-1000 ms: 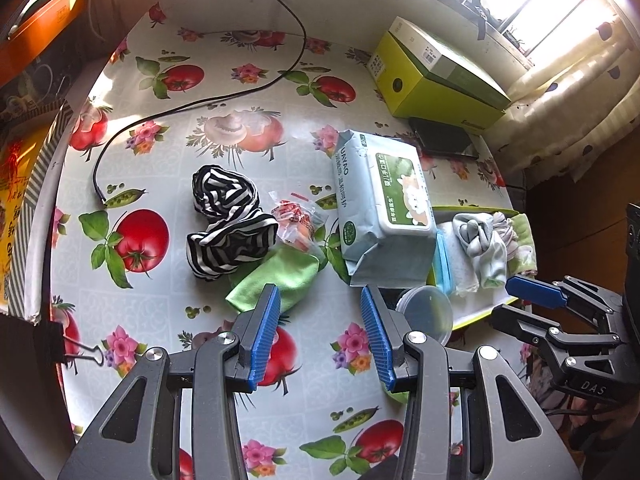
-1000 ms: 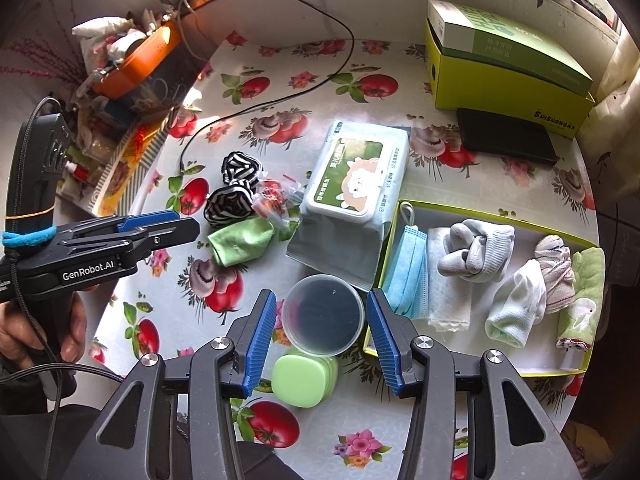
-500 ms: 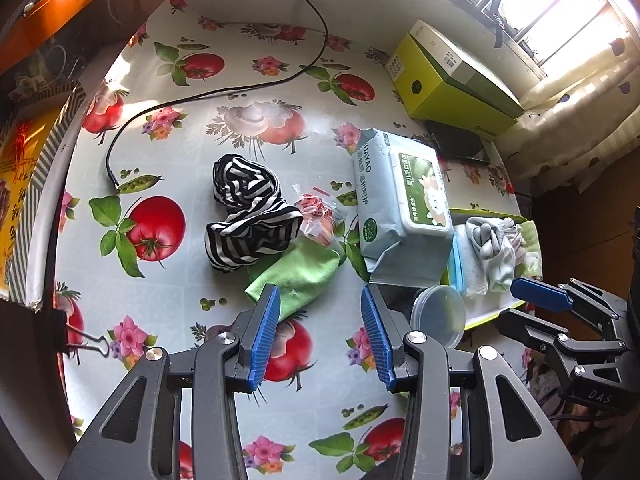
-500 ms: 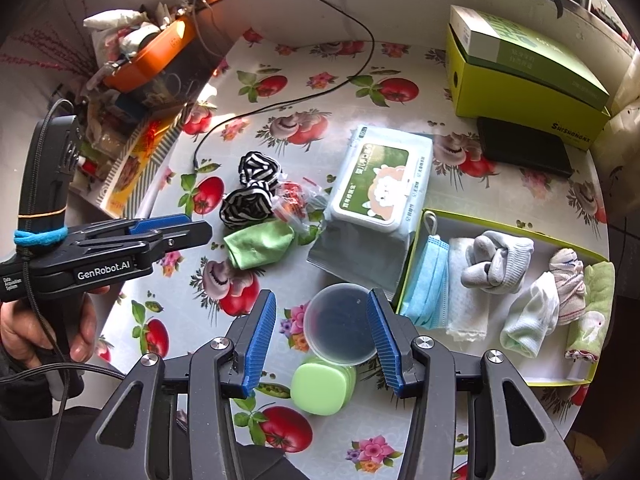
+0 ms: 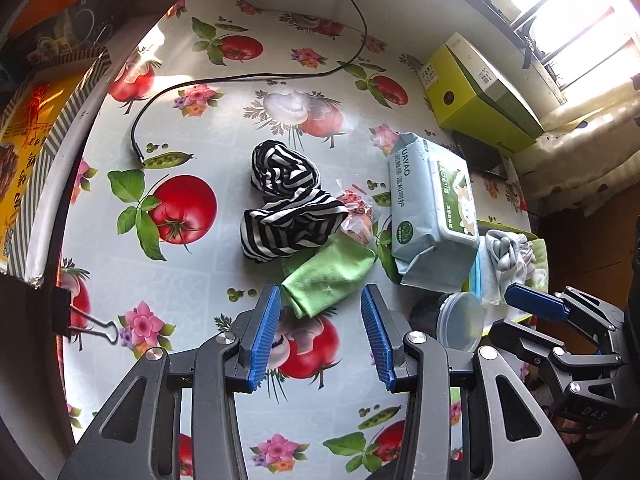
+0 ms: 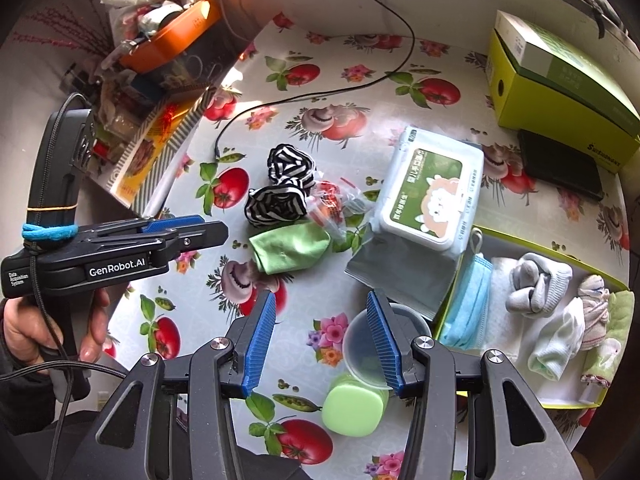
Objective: Organize soft objects
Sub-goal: 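Lower the left gripper onto the black-white striped cloth and grasp it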
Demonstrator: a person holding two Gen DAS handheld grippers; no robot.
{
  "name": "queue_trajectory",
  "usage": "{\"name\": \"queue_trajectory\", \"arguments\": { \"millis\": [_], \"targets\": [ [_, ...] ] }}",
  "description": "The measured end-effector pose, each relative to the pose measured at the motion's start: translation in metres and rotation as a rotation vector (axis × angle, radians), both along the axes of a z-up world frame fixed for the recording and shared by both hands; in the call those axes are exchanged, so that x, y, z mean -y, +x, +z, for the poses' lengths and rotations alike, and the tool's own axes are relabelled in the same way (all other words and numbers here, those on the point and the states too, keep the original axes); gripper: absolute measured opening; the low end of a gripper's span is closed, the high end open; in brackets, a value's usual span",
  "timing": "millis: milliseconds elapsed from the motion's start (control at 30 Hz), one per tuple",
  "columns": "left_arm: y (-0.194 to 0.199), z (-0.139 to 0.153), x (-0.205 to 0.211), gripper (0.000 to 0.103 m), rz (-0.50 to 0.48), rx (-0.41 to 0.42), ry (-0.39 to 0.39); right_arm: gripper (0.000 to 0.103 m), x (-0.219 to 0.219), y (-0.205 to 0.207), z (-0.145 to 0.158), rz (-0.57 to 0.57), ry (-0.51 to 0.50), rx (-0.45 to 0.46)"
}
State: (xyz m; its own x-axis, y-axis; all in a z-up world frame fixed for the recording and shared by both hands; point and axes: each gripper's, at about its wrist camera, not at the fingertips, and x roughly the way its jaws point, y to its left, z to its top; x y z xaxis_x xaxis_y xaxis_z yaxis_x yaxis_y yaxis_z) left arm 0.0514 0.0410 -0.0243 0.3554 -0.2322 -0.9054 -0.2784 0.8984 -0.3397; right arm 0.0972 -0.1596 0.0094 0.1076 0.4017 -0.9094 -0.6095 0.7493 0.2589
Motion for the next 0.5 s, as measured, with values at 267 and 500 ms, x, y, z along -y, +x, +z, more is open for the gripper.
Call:
{"name": "queue_trajectory", "arguments": {
  "millis": [267,500],
  "targets": [
    [0.006,-0.01,-0.017,0.043,0.034,-0.007,0.001,0.047,-0.019,0.006,-0.005,0.024,0.0,-0.007],
    [0.034,-0.03,-0.025,0.043,-0.007,-0.004,0.027,0.047,-0.021,0.006,-0.009,0.026,-0.012,-0.019]
  ]
}}
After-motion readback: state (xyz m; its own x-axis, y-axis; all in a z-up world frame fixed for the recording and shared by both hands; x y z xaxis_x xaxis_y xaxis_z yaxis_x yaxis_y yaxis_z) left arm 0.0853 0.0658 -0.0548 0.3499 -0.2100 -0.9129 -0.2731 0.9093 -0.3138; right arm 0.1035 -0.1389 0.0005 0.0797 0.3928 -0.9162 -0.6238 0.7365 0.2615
